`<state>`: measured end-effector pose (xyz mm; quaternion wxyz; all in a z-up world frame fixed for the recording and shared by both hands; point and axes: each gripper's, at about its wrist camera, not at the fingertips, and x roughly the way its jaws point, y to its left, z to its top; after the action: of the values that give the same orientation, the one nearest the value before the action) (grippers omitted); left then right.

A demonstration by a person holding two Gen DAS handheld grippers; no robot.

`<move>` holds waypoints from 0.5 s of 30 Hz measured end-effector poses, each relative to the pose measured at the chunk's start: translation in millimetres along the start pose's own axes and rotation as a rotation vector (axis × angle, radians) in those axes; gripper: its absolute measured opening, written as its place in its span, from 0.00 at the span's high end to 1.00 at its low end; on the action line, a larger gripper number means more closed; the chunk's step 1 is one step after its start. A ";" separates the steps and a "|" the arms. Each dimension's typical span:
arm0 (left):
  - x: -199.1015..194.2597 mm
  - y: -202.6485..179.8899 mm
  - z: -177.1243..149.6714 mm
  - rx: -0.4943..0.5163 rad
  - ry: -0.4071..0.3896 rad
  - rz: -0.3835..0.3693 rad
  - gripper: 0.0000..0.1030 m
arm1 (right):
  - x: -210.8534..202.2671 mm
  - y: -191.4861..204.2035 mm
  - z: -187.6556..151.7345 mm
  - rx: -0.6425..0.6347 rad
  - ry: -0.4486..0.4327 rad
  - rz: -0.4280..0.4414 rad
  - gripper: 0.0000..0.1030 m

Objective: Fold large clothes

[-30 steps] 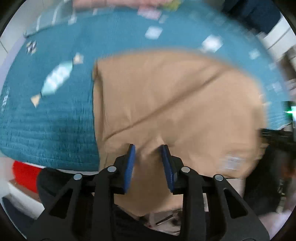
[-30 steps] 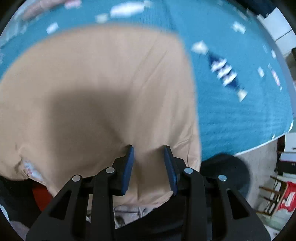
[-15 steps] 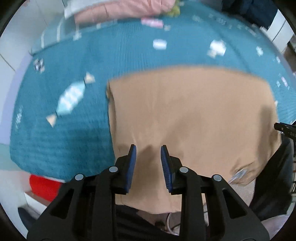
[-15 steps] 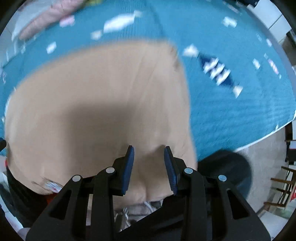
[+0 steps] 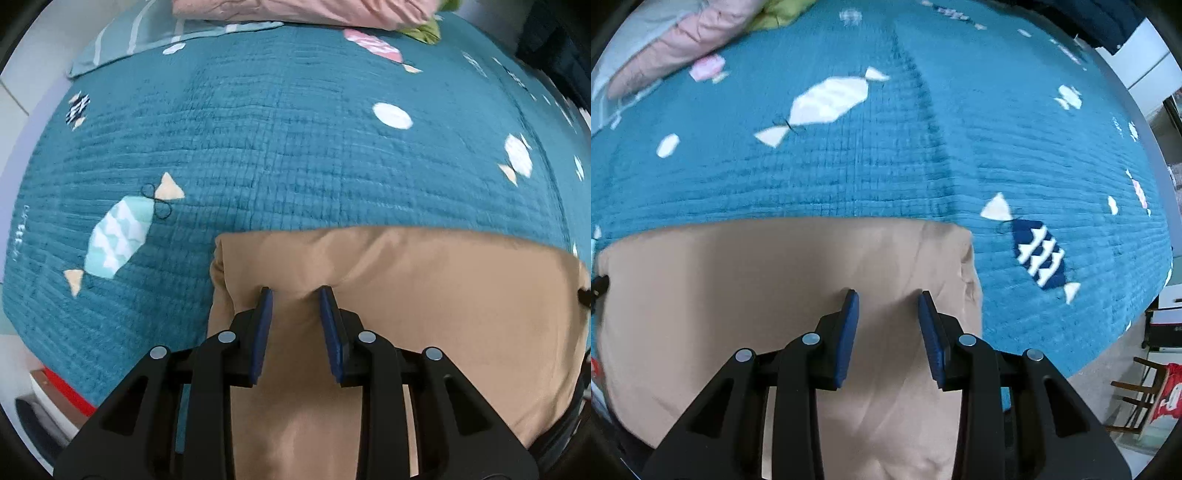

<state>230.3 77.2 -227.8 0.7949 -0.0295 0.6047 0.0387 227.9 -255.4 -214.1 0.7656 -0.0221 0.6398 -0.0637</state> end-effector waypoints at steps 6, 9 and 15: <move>16.4 -4.4 23.2 -0.026 -0.010 0.035 0.74 | 31.2 3.2 17.4 0.043 0.018 -0.016 0.70; 4.3 -6.6 21.8 -0.002 -0.015 0.053 0.73 | 17.9 4.9 15.1 0.035 0.009 -0.050 0.70; -48.3 -7.9 4.2 0.015 -0.130 -0.058 0.73 | -31.8 16.4 1.3 0.051 -0.127 0.092 0.70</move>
<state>222.3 68.5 -180.2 0.8337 -0.0385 0.5508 0.0130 224.9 -235.3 -184.7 0.8070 0.0229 0.5885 -0.0434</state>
